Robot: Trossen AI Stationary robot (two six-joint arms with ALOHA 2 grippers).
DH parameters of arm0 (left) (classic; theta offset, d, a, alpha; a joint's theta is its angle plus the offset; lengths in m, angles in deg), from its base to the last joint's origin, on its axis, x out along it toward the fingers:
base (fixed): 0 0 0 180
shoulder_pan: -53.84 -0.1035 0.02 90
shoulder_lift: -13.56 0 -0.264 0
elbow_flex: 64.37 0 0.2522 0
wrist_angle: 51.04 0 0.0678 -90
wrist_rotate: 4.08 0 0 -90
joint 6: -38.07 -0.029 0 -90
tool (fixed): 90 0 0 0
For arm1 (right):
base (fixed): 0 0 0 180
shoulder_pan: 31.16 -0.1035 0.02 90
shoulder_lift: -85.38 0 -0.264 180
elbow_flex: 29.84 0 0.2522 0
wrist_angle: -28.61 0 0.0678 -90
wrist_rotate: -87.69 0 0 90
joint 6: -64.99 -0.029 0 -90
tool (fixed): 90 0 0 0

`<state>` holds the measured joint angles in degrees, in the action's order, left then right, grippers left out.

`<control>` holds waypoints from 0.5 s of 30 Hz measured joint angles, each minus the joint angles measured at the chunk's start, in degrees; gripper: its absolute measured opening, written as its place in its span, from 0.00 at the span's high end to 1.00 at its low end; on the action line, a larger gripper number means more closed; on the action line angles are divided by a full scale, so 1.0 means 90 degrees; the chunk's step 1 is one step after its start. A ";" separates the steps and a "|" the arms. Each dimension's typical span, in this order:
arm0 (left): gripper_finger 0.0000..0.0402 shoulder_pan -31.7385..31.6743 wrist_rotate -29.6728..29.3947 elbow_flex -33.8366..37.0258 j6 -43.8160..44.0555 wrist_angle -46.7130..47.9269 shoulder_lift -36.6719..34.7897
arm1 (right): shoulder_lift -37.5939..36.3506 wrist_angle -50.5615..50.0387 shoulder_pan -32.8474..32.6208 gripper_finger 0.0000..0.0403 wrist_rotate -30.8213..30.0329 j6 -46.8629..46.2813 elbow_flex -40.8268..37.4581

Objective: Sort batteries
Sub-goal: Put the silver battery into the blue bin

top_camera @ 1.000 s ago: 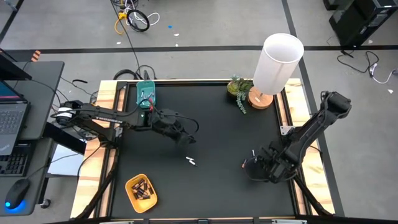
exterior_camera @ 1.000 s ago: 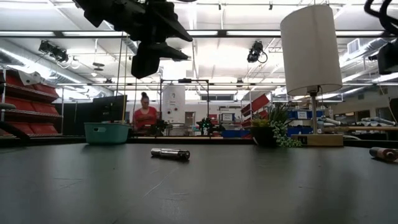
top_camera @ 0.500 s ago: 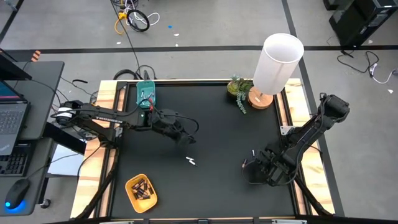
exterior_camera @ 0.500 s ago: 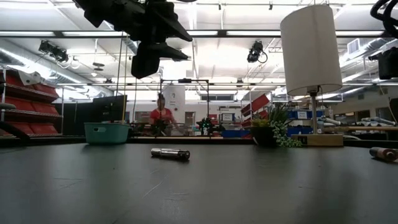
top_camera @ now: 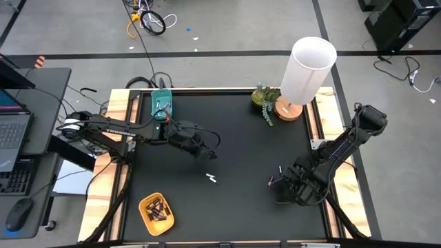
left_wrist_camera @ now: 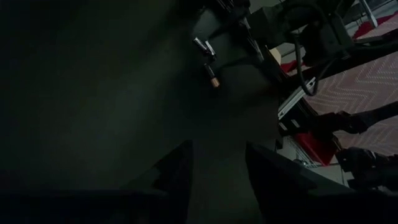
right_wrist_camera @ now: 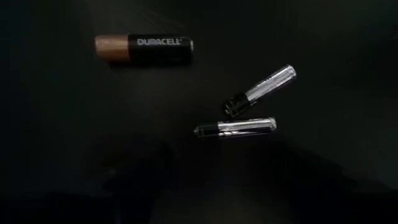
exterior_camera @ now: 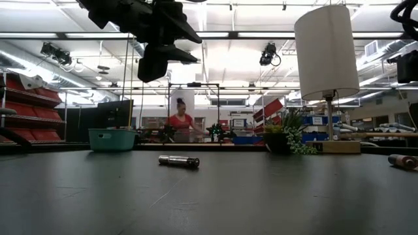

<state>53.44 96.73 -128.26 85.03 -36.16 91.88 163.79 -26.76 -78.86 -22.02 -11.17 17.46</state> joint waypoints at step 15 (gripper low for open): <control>0.60 0.0000 0.0000 0.0000 -0.0009 -0.0004 0.0000 | -0.0002 0.0463 0.0763 0.25 0.0370 0.1040 0.0000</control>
<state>53.44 96.73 -128.26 84.94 -36.19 91.88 163.77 -22.59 -72.00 -18.69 -1.81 17.46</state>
